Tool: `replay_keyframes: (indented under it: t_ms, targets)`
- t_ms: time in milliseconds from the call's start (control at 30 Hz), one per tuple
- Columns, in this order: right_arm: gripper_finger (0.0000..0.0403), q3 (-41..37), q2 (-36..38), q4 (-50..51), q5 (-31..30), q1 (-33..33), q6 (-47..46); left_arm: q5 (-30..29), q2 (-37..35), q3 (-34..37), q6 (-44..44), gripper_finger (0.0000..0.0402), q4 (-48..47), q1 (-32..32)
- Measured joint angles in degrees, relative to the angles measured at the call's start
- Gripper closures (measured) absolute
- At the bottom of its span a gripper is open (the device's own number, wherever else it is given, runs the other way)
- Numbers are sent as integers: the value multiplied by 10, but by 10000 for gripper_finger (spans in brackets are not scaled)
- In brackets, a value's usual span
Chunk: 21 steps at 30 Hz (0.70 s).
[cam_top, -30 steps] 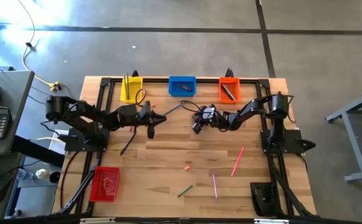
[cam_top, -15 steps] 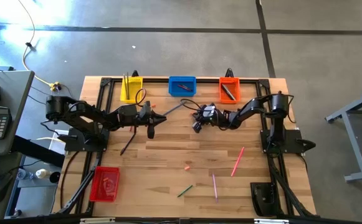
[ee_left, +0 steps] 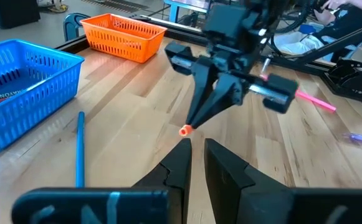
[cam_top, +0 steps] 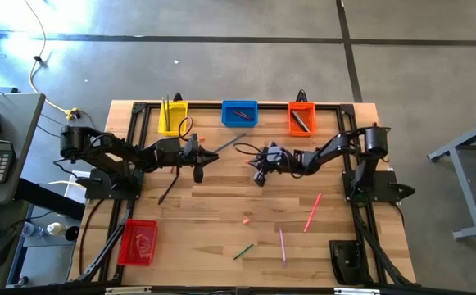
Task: Sort crayons/erasers/pens/pencils in bins
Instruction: Put the orange eraser into the red bin
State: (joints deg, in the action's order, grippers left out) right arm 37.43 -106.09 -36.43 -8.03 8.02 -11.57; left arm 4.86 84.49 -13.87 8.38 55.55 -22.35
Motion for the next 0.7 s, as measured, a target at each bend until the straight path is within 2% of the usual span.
replay_keyframes:
  t_ms: [167,400,567,700]
  targets:
    - [396,0,18,0,-3,-15,4,5,0,0,5,367,0,0]
    - [395,21,24,-17,-4,-37,55,61,13,-5,64,347,-5,9]
    - [391,42,25,64,-4,-45,43,65,47,-18,64,306,-6,26]
    - [365,64,34,200,17,-51,56,65,82,-34,41,281,-6,40]
